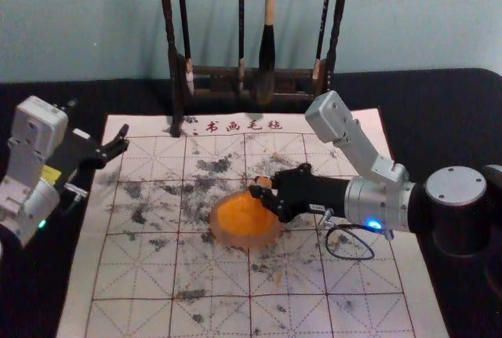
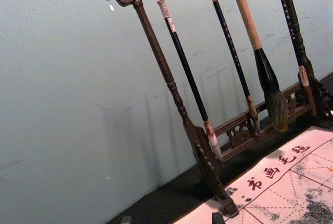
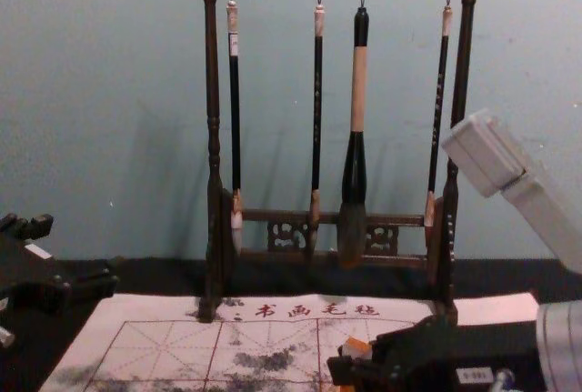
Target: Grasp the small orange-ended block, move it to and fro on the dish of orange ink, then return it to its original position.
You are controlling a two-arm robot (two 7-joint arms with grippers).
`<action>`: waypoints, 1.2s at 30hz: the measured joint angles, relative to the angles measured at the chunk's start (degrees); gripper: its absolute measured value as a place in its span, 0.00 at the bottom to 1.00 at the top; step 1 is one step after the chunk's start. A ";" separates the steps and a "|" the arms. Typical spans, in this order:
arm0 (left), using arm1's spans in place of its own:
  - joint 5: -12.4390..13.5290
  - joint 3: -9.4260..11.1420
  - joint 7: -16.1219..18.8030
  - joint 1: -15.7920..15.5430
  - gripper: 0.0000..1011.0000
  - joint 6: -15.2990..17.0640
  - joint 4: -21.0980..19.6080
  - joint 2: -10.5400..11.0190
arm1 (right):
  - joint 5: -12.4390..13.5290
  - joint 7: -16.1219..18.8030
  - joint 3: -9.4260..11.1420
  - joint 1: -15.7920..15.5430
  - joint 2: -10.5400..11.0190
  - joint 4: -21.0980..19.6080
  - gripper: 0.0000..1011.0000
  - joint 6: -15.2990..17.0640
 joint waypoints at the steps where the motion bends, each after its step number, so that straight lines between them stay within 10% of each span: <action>1: 0.00 0.00 0.00 0.00 0.99 0.00 0.00 0.00 | 0.07 -0.03 0.04 -0.25 0.16 -0.44 0.10 0.10; 36: 0.00 0.00 0.00 0.00 0.99 0.00 0.00 0.00 | 0.20 1.10 -3.49 1.81 -2.96 1.44 0.10 -0.16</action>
